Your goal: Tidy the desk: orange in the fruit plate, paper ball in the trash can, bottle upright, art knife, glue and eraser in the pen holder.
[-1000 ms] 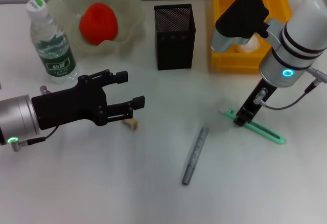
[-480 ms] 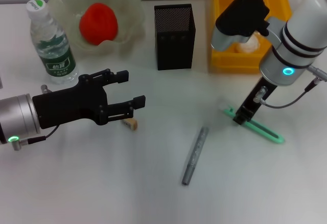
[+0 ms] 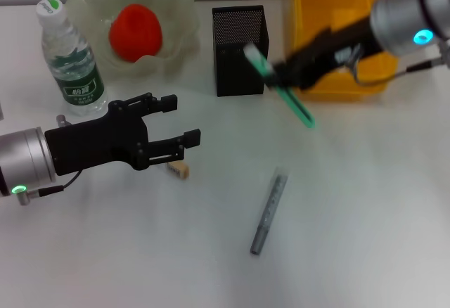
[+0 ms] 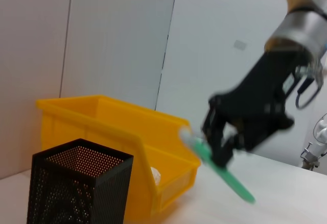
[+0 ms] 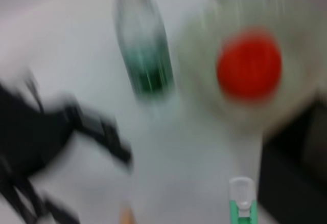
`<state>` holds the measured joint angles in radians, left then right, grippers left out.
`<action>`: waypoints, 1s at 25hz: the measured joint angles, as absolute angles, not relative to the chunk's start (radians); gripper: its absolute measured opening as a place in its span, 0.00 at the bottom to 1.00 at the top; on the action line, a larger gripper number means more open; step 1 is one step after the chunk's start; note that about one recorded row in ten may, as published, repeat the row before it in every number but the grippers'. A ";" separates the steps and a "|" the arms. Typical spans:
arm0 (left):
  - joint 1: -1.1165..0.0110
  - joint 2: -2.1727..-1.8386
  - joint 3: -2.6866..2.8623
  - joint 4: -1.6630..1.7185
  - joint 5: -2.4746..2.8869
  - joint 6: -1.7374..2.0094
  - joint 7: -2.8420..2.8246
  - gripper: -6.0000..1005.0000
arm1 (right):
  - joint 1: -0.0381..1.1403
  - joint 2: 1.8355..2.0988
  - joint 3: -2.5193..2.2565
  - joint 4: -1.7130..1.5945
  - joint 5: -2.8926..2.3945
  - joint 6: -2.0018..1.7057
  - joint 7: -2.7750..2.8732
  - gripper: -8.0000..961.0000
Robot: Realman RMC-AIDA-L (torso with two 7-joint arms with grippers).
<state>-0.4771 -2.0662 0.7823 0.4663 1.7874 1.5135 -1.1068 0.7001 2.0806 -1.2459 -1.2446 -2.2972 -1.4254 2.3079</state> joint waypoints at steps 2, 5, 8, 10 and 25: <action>-0.479 -2.067 0.782 0.466 1.787 1.513 -1.107 0.80 | 0.670 2.081 -1.186 -1.248 -2.167 -1.404 2.220 0.19; -0.482 -2.067 0.782 0.466 1.787 1.513 -1.107 0.80 | 0.638 2.080 -1.124 -1.209 -1.981 -1.377 2.083 0.19; -0.487 -2.068 0.782 0.461 1.784 1.520 -1.114 0.80 | 0.619 2.079 -1.064 -1.112 -1.795 -1.341 1.920 0.19; -0.488 -2.068 0.782 0.460 1.784 1.523 -1.114 0.80 | 0.617 2.079 -1.027 -1.018 -1.684 -1.318 1.813 0.19; -0.492 -2.071 0.774 0.454 1.773 1.530 -1.105 0.80 | 0.764 2.081 -0.935 -0.463 -1.358 -1.102 1.286 0.19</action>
